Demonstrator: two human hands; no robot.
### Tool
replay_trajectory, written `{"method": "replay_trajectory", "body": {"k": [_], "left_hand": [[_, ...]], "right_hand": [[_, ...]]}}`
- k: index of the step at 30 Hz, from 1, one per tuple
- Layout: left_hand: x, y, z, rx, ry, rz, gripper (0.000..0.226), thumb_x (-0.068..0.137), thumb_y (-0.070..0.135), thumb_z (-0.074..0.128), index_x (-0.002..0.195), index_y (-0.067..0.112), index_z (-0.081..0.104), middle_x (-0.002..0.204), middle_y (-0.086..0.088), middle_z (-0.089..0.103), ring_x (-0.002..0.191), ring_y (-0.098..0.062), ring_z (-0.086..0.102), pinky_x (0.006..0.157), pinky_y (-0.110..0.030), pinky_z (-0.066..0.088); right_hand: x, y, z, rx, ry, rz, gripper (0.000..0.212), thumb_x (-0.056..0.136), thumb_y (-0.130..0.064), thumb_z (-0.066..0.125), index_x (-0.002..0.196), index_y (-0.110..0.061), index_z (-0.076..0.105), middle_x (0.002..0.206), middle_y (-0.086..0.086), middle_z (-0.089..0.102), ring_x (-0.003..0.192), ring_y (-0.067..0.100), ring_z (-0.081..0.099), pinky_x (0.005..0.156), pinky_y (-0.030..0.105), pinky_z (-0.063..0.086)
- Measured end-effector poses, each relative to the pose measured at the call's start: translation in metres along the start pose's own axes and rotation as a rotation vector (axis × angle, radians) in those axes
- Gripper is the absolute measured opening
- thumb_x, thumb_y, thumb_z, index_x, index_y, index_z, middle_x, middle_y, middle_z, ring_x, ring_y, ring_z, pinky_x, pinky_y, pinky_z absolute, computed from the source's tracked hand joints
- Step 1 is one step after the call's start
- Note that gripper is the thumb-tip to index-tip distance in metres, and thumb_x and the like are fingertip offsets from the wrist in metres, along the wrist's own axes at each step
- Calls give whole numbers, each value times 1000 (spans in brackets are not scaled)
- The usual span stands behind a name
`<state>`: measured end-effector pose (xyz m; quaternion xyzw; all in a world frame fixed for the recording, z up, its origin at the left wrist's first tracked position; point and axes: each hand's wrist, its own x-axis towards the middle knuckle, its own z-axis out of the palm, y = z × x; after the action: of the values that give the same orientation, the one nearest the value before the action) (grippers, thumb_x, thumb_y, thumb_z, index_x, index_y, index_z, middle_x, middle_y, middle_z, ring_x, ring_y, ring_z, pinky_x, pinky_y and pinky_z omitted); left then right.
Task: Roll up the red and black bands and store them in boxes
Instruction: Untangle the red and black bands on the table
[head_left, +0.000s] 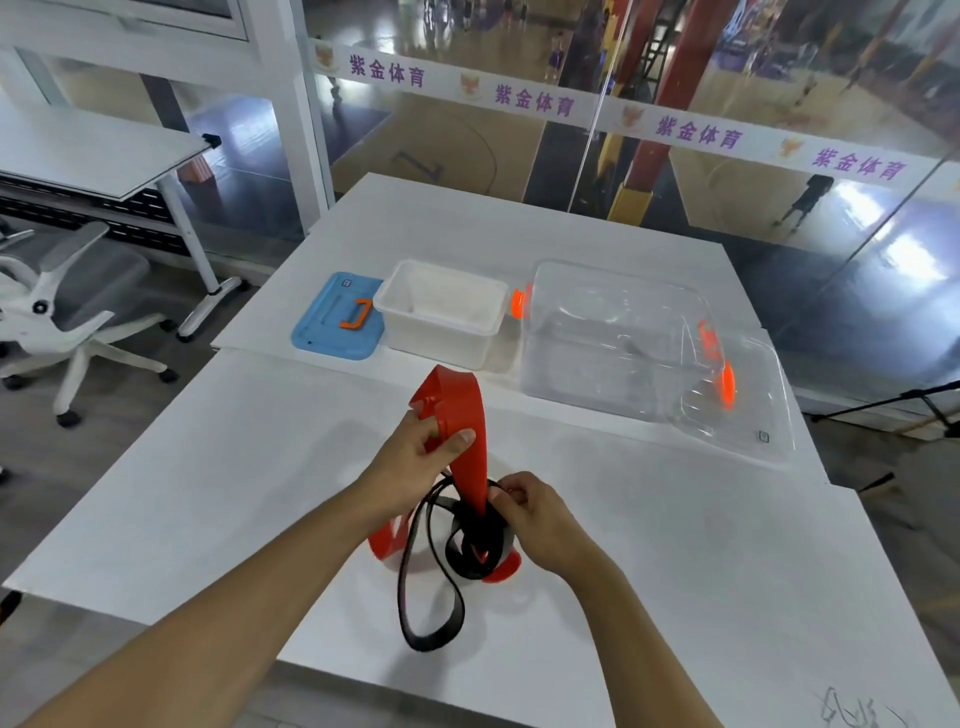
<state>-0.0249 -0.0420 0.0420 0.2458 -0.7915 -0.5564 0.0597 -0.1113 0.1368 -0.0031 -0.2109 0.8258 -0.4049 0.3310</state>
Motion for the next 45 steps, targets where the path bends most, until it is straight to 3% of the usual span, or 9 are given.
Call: {"method": "replay_trajectory", "body": {"k": [6, 13, 16, 20, 24, 28, 31, 38, 45], "left_hand": [[2, -25, -6, -55, 120, -115, 38, 95, 51, 60, 116, 20, 67, 111, 0, 58, 98, -19, 64, 90, -35, 53], [3, -38, -24, -152, 292, -150, 39, 96, 52, 58, 117, 21, 68, 126, -5, 61, 112, -24, 64, 103, -46, 52], [4, -30, -26, -152, 323, -112, 42, 98, 47, 57, 126, 17, 64, 130, -5, 56, 116, -25, 62, 104, -43, 51], [6, -26, -27, -155, 345, -118, 38, 99, 45, 55, 125, 18, 63, 127, -4, 60, 115, -22, 61, 100, -37, 48], [4, -32, -32, -198, 378, -194, 36, 99, 47, 54, 119, 19, 65, 118, -3, 68, 111, -23, 63, 101, -40, 50], [5, -31, -34, -250, 434, -246, 42, 100, 48, 53, 121, 14, 66, 116, -5, 70, 111, -25, 63, 105, -44, 48], [9, -32, -41, -350, 536, -273, 34, 99, 48, 55, 99, 15, 66, 104, -9, 71, 106, -31, 67, 100, -46, 51], [13, -49, -59, -301, 535, -315, 38, 97, 48, 57, 106, 12, 66, 109, -13, 72, 107, -32, 67, 103, -52, 50], [9, -57, -47, -348, 563, -397, 34, 102, 41, 53, 105, 8, 62, 105, -8, 67, 103, -29, 63, 91, -37, 47]], "right_hand": [[1, 8, -14, 507, 234, 2, 9, 96, -15, 70, 103, -10, 75, 95, 8, 79, 88, 21, 75, 79, 27, 57], [3, 25, -45, 1146, 530, 148, 17, 104, -9, 57, 92, -5, 69, 70, 7, 53, 58, 16, 47, 59, 31, 40], [1, 23, -49, 888, 478, 143, 21, 99, -24, 67, 89, -6, 69, 65, 0, 43, 50, 13, 38, 57, 29, 35], [-5, 26, -47, 327, 301, 112, 13, 92, -29, 77, 95, -17, 76, 69, -13, 68, 61, 9, 57, 65, 27, 45], [3, 45, -54, 398, 655, 259, 16, 97, -24, 69, 97, -9, 72, 77, 5, 66, 69, 26, 59, 75, 46, 56], [0, 55, -66, 387, 880, 327, 28, 101, -26, 62, 114, -2, 67, 101, 13, 69, 94, 35, 65, 86, 40, 51], [-6, 55, -84, 449, 1020, 364, 31, 102, -25, 60, 119, 0, 65, 107, 18, 67, 104, 38, 64, 86, 38, 47], [-16, 50, -116, 411, 1103, 249, 32, 100, -28, 63, 118, -2, 63, 109, 18, 70, 101, 37, 67, 88, 38, 51], [-23, 46, -128, 358, 1049, 206, 33, 99, -32, 64, 118, -5, 63, 102, 5, 62, 95, 24, 55, 87, 32, 41]]}}
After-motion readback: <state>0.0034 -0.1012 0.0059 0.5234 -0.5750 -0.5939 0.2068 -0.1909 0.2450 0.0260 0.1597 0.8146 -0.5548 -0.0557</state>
